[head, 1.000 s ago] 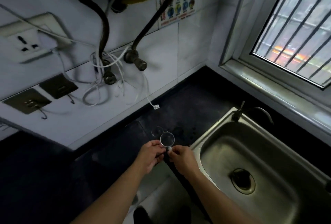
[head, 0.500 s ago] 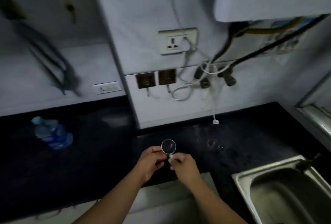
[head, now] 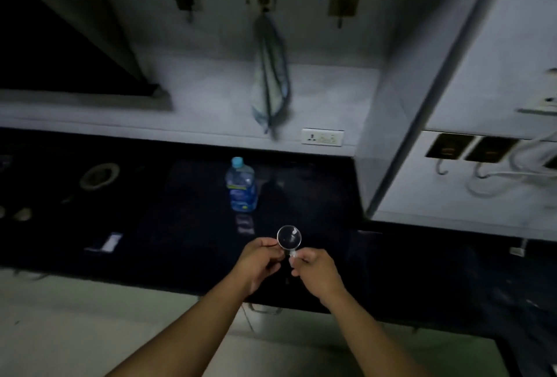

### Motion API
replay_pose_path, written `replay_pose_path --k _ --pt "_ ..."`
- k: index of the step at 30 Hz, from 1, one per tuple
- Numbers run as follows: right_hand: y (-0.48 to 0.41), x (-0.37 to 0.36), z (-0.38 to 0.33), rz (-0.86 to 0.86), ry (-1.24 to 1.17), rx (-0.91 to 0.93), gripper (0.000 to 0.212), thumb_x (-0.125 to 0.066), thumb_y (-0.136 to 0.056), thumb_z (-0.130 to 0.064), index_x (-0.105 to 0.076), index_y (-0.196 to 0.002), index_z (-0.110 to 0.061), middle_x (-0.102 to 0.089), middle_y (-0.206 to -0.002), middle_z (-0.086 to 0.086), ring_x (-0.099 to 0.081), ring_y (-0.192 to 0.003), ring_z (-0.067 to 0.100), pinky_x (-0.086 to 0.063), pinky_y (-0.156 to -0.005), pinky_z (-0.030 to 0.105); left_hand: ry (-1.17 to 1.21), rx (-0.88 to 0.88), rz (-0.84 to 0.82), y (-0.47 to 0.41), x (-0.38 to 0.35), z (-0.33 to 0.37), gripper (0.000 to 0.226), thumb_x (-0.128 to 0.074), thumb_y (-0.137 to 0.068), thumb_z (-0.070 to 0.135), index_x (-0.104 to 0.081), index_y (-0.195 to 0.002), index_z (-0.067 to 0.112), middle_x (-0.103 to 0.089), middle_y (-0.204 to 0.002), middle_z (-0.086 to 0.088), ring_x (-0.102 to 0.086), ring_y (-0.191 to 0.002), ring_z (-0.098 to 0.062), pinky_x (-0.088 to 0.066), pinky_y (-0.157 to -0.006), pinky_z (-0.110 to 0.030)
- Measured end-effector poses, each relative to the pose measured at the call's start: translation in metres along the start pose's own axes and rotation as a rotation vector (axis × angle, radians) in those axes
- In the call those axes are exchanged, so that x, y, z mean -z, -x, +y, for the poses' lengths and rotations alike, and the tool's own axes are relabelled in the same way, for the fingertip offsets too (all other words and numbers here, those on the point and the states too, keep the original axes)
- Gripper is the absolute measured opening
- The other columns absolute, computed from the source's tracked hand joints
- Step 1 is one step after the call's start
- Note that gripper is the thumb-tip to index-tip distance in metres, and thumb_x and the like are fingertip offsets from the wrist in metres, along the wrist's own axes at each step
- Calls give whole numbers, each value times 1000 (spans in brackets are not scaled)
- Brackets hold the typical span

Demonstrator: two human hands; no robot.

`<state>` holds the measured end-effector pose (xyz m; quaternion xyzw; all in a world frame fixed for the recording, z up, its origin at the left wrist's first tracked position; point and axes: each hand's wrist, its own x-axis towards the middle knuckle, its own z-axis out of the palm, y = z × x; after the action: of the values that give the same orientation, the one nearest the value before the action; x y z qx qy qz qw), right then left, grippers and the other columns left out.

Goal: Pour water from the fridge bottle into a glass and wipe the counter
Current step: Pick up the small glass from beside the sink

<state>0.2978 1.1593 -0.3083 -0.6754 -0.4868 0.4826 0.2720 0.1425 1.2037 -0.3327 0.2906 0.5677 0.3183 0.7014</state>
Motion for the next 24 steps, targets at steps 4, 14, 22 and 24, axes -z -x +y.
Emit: replay_pose_path --k 4,14,22,24 --pt "-19 -48 -28 -52 67 19 21 -66 -90 -23 -70 -69 -27 -74 -74 2 -72 -72 13 -54 -69 29 63 -4 89 0 53 11 22 -59 -88 -5 -63 -101 12 -69 -94 -10 -65 -88 -19 -50 -74 -30" --pt "-76 -105 -57 -161 160 23 16 -66 -89 -26 -72 -73 -25 -75 -75 0 -73 -74 14 -55 -72 31 134 -2 196 -29 117 26 31 -60 -87 -5 -60 -113 11 -71 -98 -8 -66 -90 -19 -51 -78 -32" --pt "-128 -114 -57 -228 212 26 20 -65 -91 -24 -70 -72 -28 -74 -75 3 -71 -70 11 -52 -63 25 121 7 253 -68 126 32 34 -62 -83 -5 -61 -111 15 -73 -93 -3 -65 -82 -15 -51 -71 -30" --pt "-139 -112 -54 -241 225 15 17 -64 -92 -26 -70 -75 -28 -74 -76 2 -68 -68 6 -47 -58 18 88 9 261 -78 126 32 35 -64 -82 -3 -62 -111 17 -73 -93 -3 -66 -82 -15 -52 -70 -30"
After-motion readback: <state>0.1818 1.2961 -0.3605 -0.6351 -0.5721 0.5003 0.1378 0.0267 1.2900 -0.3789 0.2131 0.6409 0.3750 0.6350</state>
